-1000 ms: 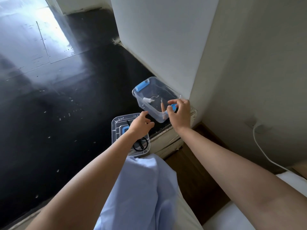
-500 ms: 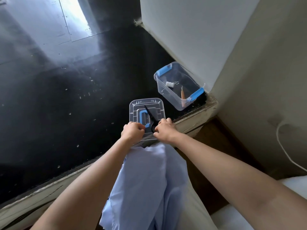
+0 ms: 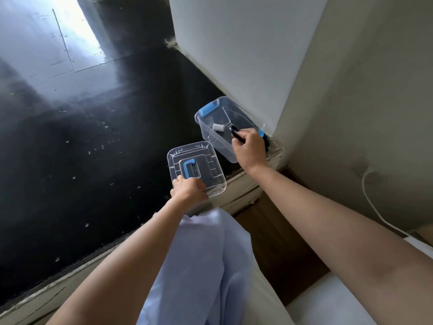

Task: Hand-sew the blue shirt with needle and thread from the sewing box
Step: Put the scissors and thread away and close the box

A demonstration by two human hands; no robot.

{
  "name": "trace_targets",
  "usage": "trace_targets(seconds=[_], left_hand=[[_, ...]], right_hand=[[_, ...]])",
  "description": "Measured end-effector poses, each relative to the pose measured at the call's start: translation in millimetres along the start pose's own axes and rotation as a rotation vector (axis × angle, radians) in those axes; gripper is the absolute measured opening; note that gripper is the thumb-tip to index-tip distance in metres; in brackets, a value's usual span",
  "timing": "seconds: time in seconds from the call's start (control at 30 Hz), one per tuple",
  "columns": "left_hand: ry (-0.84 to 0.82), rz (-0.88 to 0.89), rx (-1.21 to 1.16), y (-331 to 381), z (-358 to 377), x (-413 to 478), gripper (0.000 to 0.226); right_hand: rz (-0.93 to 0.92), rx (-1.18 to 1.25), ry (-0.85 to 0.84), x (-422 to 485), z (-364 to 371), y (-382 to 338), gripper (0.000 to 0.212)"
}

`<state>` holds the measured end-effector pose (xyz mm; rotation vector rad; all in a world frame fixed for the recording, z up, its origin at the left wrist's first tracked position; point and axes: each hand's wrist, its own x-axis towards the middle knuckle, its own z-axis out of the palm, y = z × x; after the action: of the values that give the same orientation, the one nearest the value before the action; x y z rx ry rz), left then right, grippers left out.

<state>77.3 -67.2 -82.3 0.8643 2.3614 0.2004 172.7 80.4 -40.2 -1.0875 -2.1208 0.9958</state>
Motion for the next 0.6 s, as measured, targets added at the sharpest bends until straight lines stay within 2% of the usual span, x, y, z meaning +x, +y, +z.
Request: trace_targets(seconds=[0.2, 0.3, 0.33, 0.4, 0.5, 0.6], left_hand=[[-0.051, 0.069, 0.041, 9.0, 0.2, 13.9, 0.019], [-0.107, 0.093, 0.035, 10.5, -2.5, 15.5, 0.015], [-0.116, 0.093, 0.030, 10.1, -3.4, 16.1, 0.012], [-0.144, 0.110, 0.029, 8.6, -3.0, 17.0, 0.010], [-0.134, 0.171, 0.058, 6.9, 0.7, 13.5, 0.021], [-0.081, 0.243, 0.097, 2.2, 5.8, 11.8, 0.037]], right_hand=[[-0.021, -0.146, -0.207, 14.2, 0.8, 14.3, 0.039], [-0.076, -0.228, -0.097, 12.8, 2.4, 16.4, 0.038], [-0.057, -0.288, -0.059, 12.1, 3.2, 19.2, 0.036], [0.050, -0.352, -0.099, 8.8, 3.0, 24.4, 0.035], [0.127, -0.262, -0.243, 2.6, 3.8, 29.6, 0.043], [0.116, -0.236, -0.234, -0.5, 4.6, 29.1, 0.044]])
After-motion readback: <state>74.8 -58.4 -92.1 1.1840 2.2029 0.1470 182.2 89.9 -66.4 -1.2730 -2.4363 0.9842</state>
